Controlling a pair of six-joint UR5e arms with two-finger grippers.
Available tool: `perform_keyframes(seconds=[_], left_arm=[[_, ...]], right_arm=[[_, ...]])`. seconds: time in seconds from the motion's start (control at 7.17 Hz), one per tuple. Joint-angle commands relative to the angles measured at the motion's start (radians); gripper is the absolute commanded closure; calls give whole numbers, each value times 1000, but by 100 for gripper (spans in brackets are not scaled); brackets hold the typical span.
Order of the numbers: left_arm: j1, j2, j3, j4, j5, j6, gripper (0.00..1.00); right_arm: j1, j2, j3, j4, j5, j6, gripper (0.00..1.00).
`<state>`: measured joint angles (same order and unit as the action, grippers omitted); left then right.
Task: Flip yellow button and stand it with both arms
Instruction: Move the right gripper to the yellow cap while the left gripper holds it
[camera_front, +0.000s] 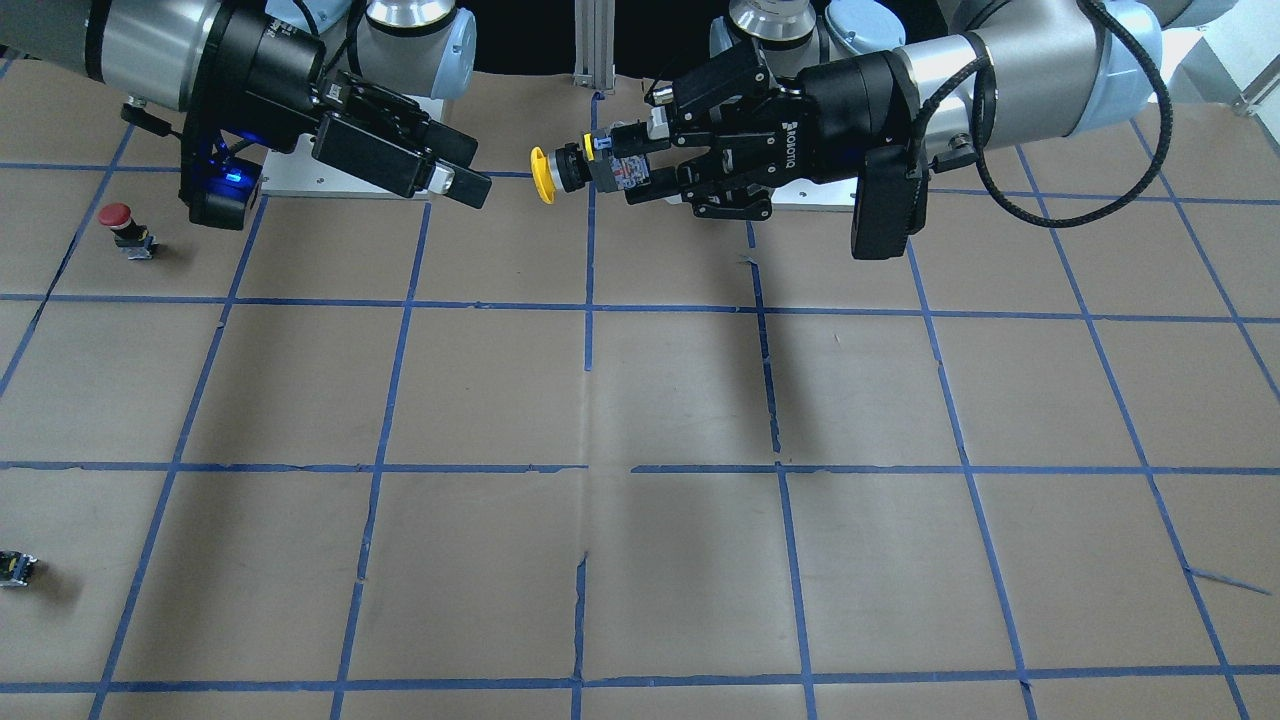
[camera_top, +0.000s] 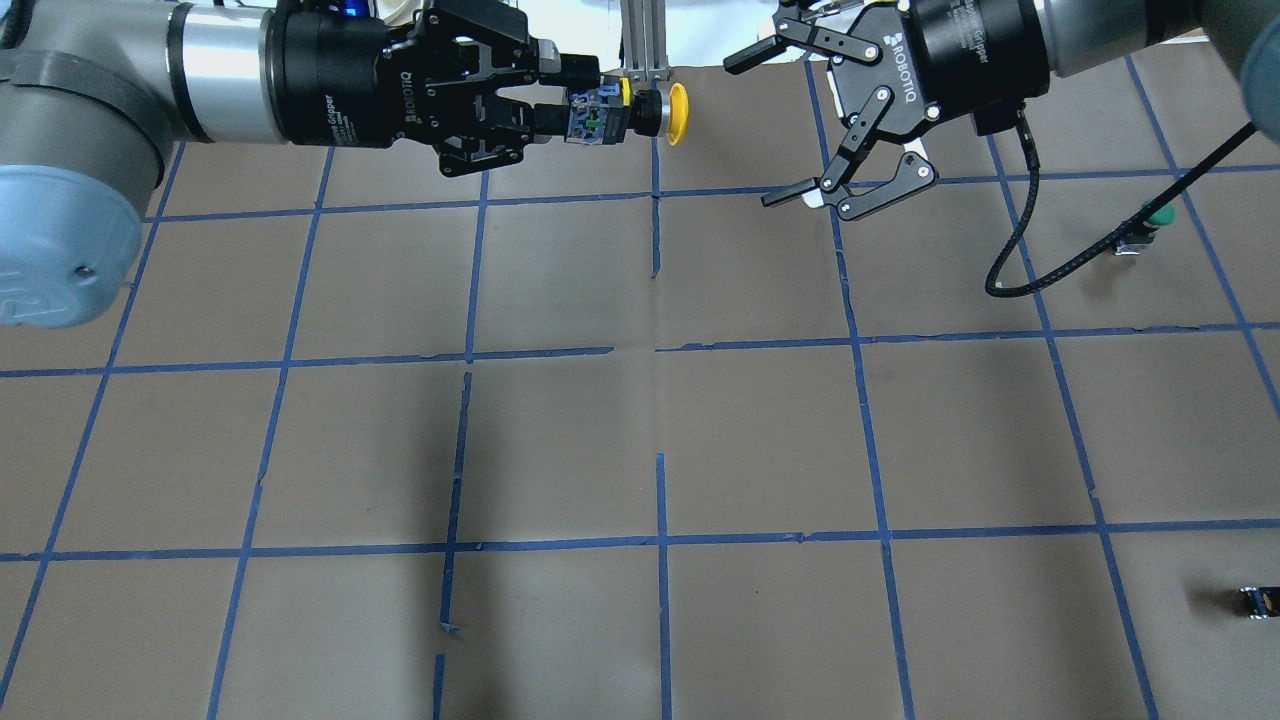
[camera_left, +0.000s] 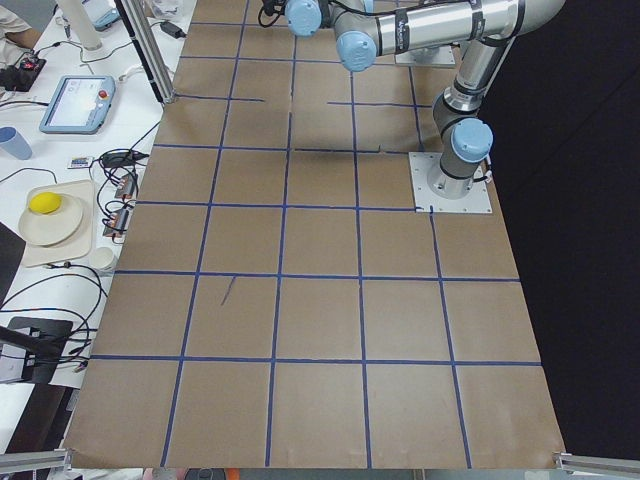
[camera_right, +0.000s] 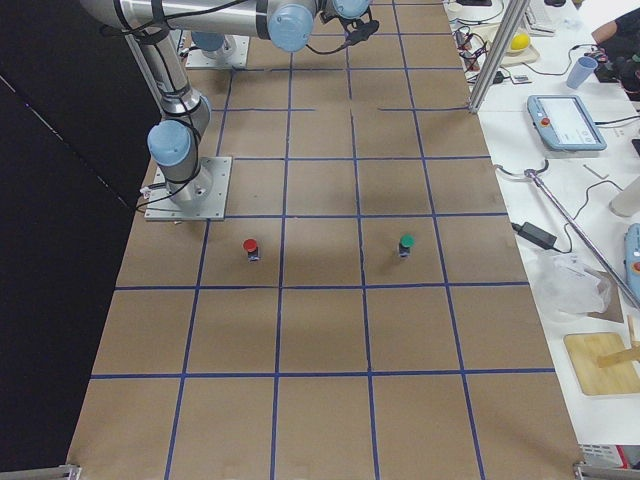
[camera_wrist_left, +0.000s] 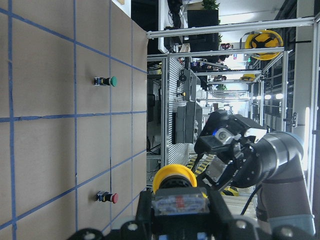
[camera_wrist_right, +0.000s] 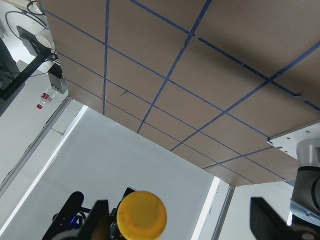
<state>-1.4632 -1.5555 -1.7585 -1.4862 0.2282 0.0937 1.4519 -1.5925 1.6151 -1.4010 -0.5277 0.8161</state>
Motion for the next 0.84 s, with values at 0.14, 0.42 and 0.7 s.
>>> perform_keyframes(seconds=[0.14, 0.42, 0.7], left_arm=[[0, -6, -1, 26, -10, -31, 98], [0, -5, -7, 26, -10, -36, 98], [0, -6, -12, 40, -10, -40, 98]], right_arm=[[27, 11, 0, -27, 86, 44, 1], [30, 28, 2, -30, 141, 44, 2], [50, 49, 2, -33, 176, 43, 3]])
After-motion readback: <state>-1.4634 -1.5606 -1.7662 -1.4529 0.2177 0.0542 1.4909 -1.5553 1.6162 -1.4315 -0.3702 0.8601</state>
